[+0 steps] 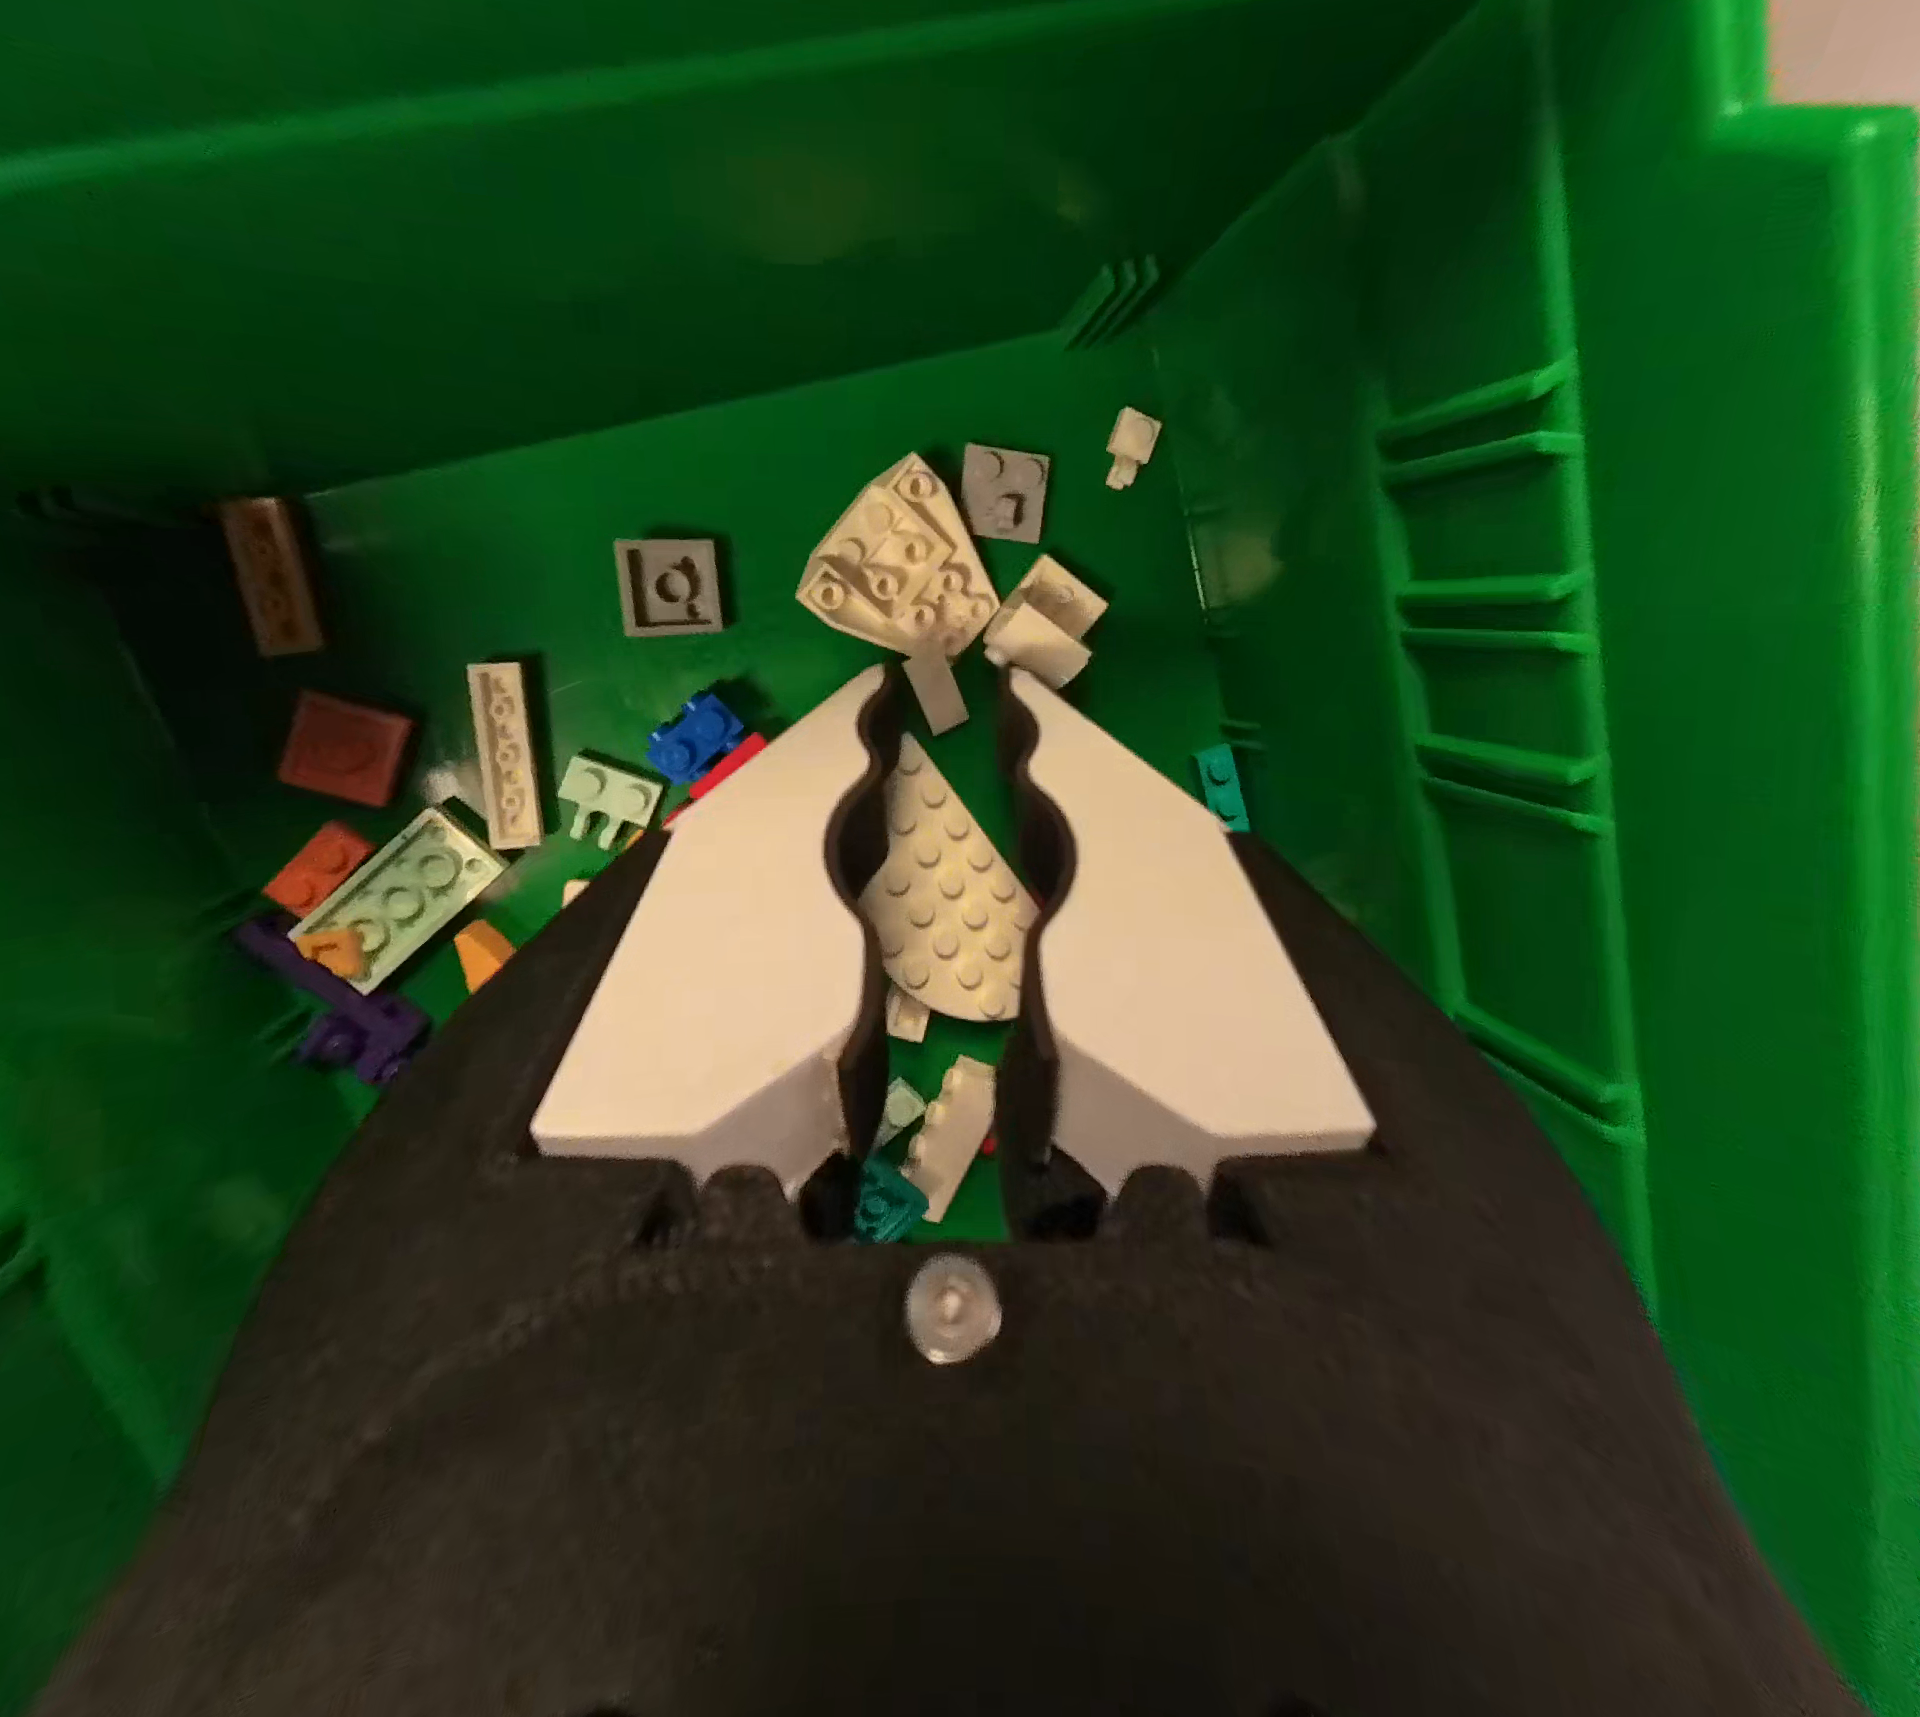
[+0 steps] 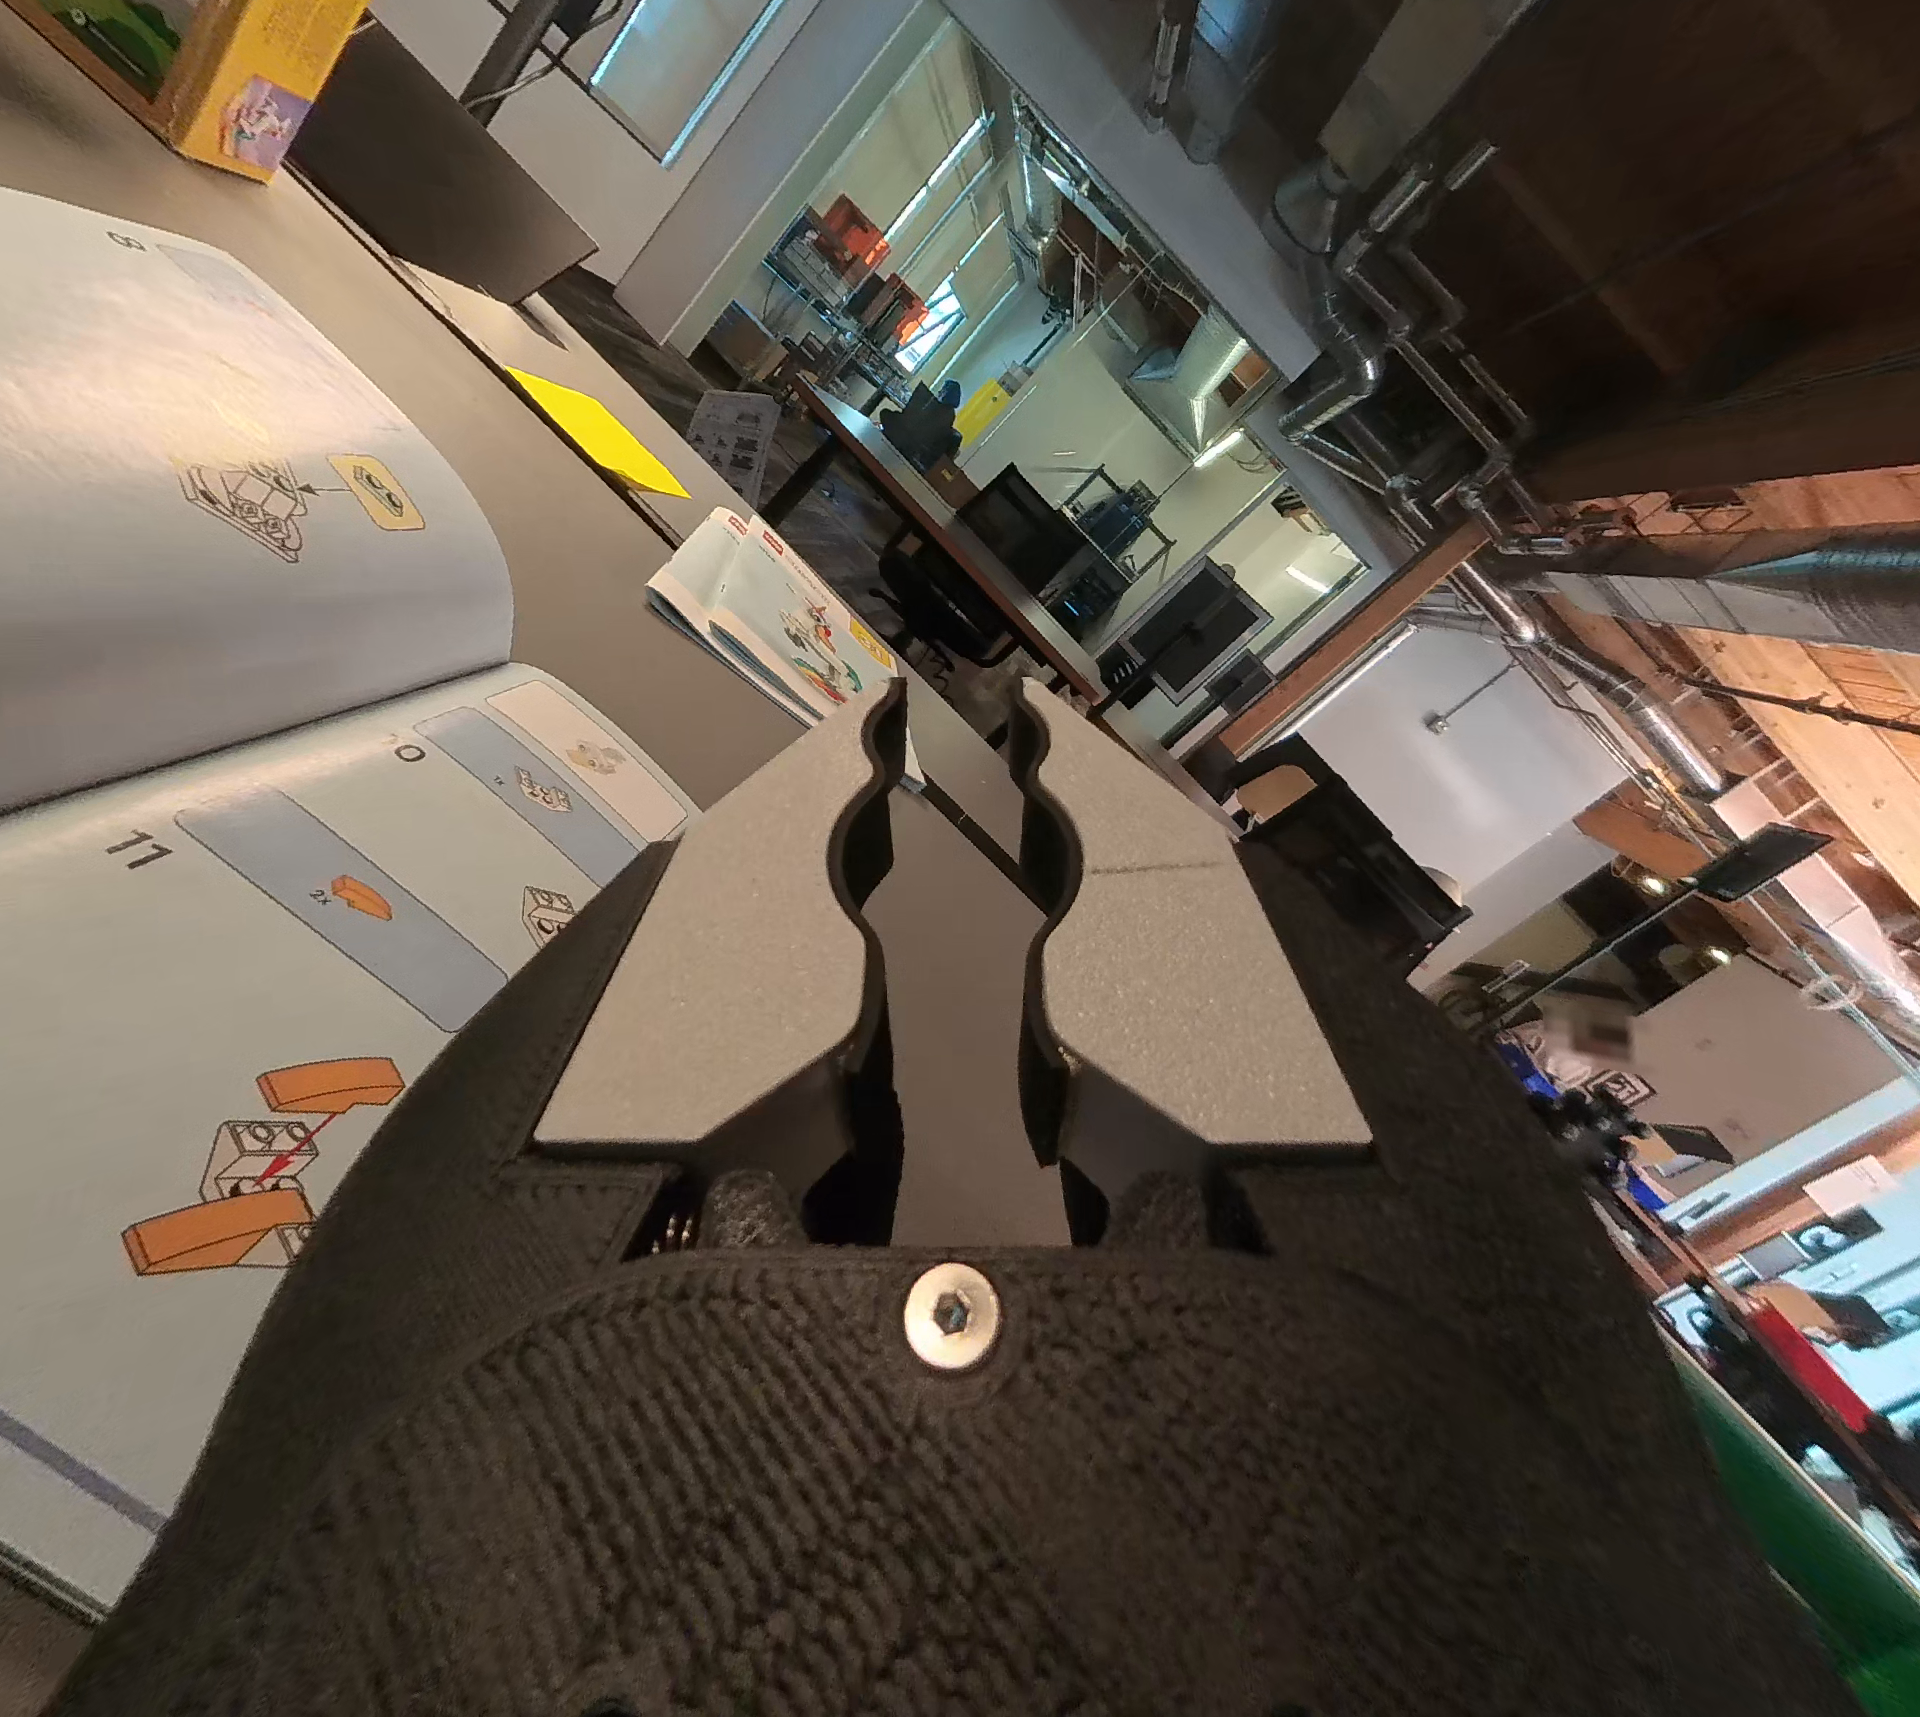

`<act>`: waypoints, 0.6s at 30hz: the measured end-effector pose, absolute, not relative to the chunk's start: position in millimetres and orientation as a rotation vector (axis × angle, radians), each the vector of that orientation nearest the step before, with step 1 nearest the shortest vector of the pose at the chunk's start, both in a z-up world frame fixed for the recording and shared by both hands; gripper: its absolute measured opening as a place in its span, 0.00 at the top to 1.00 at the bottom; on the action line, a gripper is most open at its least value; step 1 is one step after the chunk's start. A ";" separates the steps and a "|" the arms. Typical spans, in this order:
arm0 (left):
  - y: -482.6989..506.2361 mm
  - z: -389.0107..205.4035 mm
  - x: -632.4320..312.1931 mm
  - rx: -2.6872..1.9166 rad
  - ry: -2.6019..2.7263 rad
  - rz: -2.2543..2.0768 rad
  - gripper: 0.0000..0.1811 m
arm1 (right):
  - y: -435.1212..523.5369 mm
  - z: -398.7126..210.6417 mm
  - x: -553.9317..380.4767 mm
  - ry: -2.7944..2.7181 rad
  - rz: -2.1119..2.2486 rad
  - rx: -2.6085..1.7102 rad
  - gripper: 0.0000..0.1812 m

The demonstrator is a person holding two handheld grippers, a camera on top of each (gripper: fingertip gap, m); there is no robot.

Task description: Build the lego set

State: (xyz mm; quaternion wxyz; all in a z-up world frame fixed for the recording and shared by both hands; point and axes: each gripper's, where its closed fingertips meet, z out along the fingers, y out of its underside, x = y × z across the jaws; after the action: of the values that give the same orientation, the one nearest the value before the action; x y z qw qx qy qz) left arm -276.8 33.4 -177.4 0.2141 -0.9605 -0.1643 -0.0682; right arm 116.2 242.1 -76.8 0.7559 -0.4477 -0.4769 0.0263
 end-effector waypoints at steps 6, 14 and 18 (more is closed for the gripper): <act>30.3 -176.9 -277.5 -2.669 -0.414 -0.147 0.96 | 241.9 -77.3 114.8 -1.043 0.062 -0.978 0.91; 7.9 -39.6 -249.0 -2.257 -0.107 0.084 0.96 | 239.4 -73.9 115.5 -1.026 0.109 -0.974 0.91; -31.6 9.1 -171.4 -2.126 0.052 -0.101 0.97 | 234.6 -73.6 111.7 -1.043 0.145 -0.956 0.91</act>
State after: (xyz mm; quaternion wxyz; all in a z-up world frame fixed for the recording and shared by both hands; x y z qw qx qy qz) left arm -171.4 -31.6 9.1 0.4850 -0.8733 0.0213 -0.0414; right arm 111.7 234.6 -73.6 0.7574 -0.4389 -0.4788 0.0667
